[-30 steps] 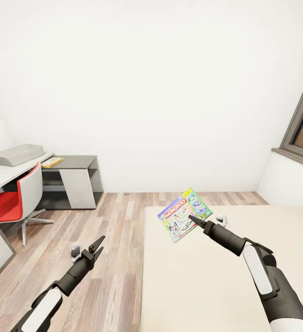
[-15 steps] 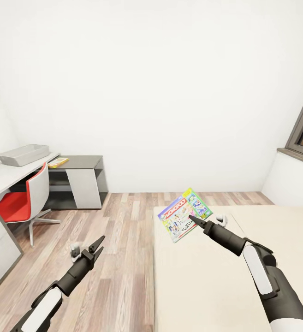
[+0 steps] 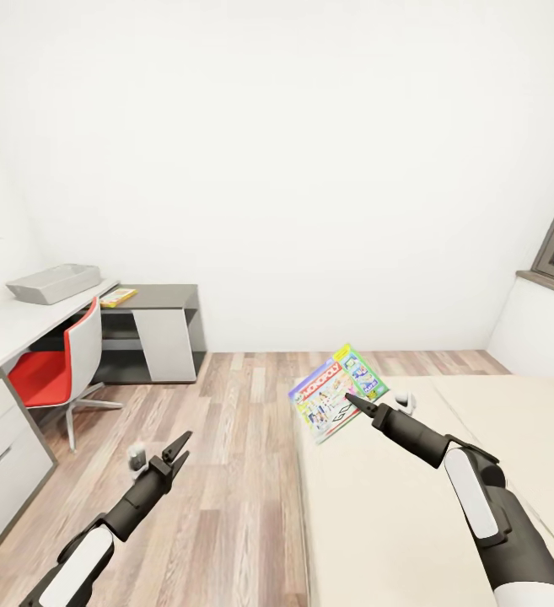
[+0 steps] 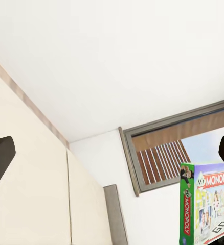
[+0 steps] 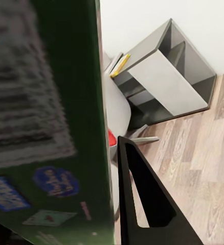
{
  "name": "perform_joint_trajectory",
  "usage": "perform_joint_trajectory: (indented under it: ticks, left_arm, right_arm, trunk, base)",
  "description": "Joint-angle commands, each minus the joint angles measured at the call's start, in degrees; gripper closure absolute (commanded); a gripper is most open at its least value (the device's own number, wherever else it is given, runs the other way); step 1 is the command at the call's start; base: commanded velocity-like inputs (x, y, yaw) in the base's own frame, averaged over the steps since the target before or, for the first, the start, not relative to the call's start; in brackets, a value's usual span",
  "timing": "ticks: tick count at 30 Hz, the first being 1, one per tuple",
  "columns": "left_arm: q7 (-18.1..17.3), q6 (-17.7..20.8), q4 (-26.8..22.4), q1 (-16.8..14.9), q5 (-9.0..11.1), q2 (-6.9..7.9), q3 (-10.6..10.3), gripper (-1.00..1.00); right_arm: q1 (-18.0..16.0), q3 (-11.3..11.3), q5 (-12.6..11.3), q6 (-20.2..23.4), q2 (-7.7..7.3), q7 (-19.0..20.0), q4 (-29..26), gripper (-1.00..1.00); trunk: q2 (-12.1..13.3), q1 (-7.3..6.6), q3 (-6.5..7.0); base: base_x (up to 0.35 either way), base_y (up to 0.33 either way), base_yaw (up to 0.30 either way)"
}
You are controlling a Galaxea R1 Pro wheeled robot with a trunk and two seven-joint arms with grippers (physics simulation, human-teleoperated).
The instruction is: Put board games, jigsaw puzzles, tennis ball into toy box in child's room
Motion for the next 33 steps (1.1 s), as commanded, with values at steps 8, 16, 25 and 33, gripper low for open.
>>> perform_joint_trajectory:
  ticks: [8,16,25,33]
  left_arm:
    - [-0.11,0.47,0.03,-0.05,0.61,0.05,-0.14,-1.0]
    - [-0.11,0.47,0.03,-0.04,0.61,0.05,-0.15,-1.0]
    - [-0.11,0.47,0.03,-0.03,0.61,0.05,-0.14,-1.0]
    - [-0.11,0.47,0.03,-0.05,0.61,0.05,-0.16,-1.0]
  right_arm:
    - [-0.06,-0.08,-0.49,0.48,0.01,0.15,-0.02,1.0]
    - [-0.06,-0.08,-0.49,0.48,0.03,0.15,-0.02,1.0]
    - [-0.06,-0.08,-0.49,0.48,0.04,0.14,-0.02,1.0]
    - [-0.06,-0.08,-0.49,0.48,0.04,0.14,-0.02,1.0]
  trunk:
    - [-0.14,0.04,-0.13]
    - [-0.14,0.04,-0.13]
    - [-0.14,0.04,-0.13]
    - [-0.14,0.04,-0.13]
  base:
    - [0.0,0.24,0.0]
    - [0.0,0.243,0.0]
    - [0.0,0.257,0.0]
    - [0.0,0.262,0.0]
